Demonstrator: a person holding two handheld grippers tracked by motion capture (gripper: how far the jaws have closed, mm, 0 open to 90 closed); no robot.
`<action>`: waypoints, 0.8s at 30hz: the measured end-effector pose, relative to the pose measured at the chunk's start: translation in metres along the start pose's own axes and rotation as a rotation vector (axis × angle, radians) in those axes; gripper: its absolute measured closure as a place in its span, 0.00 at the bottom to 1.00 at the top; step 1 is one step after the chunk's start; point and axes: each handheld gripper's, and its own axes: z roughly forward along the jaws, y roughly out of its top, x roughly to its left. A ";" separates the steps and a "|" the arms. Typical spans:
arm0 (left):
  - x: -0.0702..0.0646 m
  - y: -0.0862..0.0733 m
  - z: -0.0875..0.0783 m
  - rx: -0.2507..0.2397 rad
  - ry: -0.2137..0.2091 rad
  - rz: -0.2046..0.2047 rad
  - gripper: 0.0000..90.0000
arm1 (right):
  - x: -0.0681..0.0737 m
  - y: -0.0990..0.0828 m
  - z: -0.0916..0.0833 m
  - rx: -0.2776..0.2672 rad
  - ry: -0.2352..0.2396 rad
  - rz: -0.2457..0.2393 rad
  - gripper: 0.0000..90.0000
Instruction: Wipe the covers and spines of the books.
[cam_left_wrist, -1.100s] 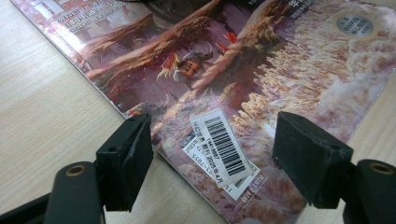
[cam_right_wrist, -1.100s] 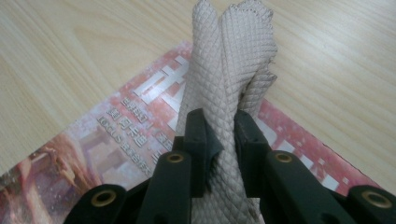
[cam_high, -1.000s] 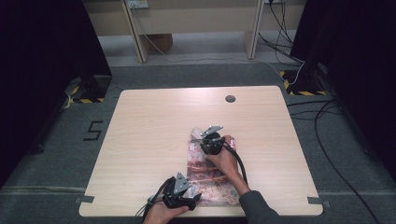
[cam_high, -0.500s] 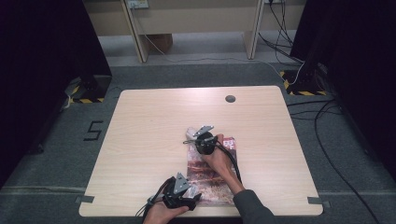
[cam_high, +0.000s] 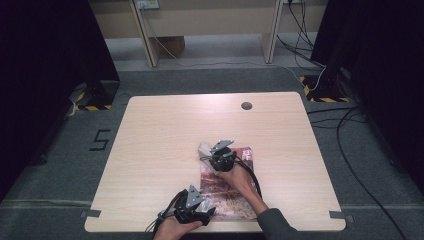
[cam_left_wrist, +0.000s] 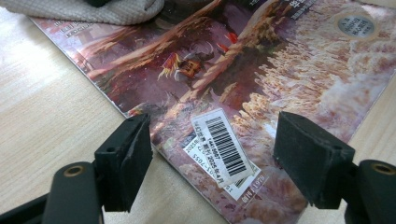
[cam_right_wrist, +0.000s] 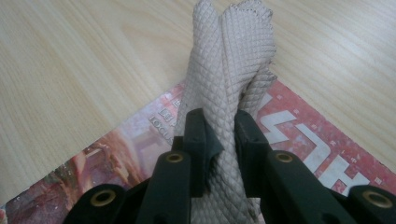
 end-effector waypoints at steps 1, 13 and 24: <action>0.000 0.000 0.000 0.000 0.002 0.000 0.29 | -0.001 -0.001 0.000 -0.007 0.003 0.011 0.87; 0.000 0.000 0.000 -0.002 0.006 0.006 0.28 | 0.016 -0.007 -0.005 -0.010 0.046 -0.029 0.87; 0.000 0.000 0.000 -0.003 0.006 0.004 0.28 | 0.020 -0.013 -0.011 -0.007 0.050 -0.043 0.87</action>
